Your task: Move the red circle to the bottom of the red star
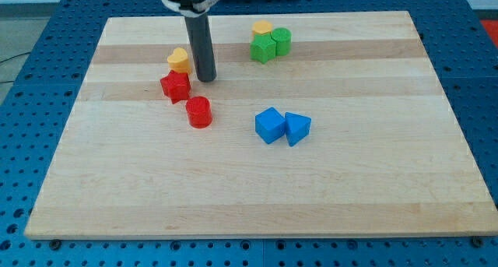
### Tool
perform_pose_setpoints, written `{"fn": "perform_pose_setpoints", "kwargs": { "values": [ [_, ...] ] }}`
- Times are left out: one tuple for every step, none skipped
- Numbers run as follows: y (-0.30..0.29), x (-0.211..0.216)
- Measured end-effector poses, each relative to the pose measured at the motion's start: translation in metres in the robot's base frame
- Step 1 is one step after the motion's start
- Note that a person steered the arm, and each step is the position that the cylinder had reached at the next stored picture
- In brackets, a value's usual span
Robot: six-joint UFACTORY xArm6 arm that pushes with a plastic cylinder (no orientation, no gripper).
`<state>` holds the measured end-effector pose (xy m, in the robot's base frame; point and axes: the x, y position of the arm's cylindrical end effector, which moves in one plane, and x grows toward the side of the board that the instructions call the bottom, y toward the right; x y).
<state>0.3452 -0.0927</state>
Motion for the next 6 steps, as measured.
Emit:
{"fn": "perform_pose_setpoints", "kwargs": {
  "values": [
    [0.019,0.015],
    [0.038,0.062],
    [0.031,0.087],
    [-0.003,0.088],
    [-0.007,0.088],
    [0.016,0.085]
  ]
}}
